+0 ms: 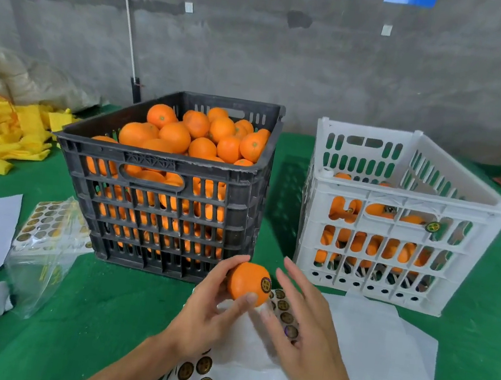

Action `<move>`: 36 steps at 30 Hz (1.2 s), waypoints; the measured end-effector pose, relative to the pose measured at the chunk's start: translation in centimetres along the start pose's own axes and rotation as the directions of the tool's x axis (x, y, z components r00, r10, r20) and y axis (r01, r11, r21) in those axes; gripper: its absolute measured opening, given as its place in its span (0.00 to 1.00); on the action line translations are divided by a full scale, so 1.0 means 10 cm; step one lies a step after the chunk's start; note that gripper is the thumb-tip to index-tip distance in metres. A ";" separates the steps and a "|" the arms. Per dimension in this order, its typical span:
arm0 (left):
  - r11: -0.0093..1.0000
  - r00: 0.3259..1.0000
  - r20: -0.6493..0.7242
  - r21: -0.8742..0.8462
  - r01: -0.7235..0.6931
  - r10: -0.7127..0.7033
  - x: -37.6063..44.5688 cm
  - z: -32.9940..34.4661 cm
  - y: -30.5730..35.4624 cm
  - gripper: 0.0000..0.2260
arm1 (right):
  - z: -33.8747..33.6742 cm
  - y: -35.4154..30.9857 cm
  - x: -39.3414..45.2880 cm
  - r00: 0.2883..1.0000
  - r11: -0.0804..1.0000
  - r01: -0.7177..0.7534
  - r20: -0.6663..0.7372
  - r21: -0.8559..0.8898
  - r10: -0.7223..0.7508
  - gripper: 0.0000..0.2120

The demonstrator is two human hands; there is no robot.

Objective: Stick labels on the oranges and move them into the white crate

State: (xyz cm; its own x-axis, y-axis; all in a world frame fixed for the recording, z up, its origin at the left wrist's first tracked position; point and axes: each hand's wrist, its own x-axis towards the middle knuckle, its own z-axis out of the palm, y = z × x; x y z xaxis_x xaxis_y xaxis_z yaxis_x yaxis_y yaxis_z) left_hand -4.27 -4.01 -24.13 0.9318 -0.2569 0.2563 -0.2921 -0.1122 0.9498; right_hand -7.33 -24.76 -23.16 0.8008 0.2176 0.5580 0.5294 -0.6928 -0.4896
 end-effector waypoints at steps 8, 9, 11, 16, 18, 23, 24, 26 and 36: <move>0.987 0.989 -0.099 -0.107 -0.120 0.110 0.68 0.29 1.08 0.26 | -0.52 -0.13 0.68 0.884 0.895 0.147 -0.349 -0.421 -0.310 0.34; 0.986 0.988 -0.086 -0.097 -0.136 0.128 0.81 0.36 1.27 0.27 | -0.66 -0.14 0.81 0.860 0.885 0.118 -0.400 -0.450 -0.318 0.33; 0.989 0.988 -0.030 -0.012 -0.150 0.150 1.07 0.45 1.57 0.29 | -0.83 -0.14 1.03 0.842 0.884 0.019 -0.469 -0.467 -0.266 0.32; 0.934 0.974 0.089 0.279 -0.224 0.207 1.51 0.39 2.01 0.25 | -1.00 -0.09 1.29 0.862 0.875 -0.262 -0.506 -0.407 0.023 0.32; 0.835 0.958 0.035 0.481 -0.267 0.286 1.61 0.10 1.99 0.18 | -0.92 -0.03 1.31 0.865 0.850 -0.262 -0.502 -0.458 -0.004 0.29; 0.450 0.953 -0.303 0.847 0.283 -0.028 1.77 -1.07 1.81 0.25 | -0.57 0.08 1.30 0.904 0.812 -0.223 -0.425 -0.539 -0.034 0.34; 0.324 0.900 -0.410 0.839 0.436 -0.150 1.77 -1.28 1.80 0.29 | -0.53 0.11 1.31 0.909 0.795 -0.229 -0.415 -0.562 -0.031 0.35; 0.150 0.812 -0.504 0.815 0.560 -0.292 1.75 -1.63 1.77 0.34 | -0.48 0.16 1.35 0.909 0.772 -0.233 -0.415 -0.592 -0.044 0.35; -0.063 0.918 -0.292 0.956 0.286 -0.267 1.85 -1.89 1.71 0.27 | -0.40 0.35 1.37 0.886 0.753 -0.206 -0.445 -0.625 -0.127 0.31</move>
State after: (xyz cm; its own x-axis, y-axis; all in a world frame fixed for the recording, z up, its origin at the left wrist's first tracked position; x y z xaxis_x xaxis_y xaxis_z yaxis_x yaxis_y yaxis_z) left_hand 12.03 7.43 0.29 0.9966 0.0743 0.0341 0.0788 -0.9842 -0.1583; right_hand 4.37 -26.97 -14.57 0.5180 -0.0249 0.8550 0.0588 -0.9962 -0.0646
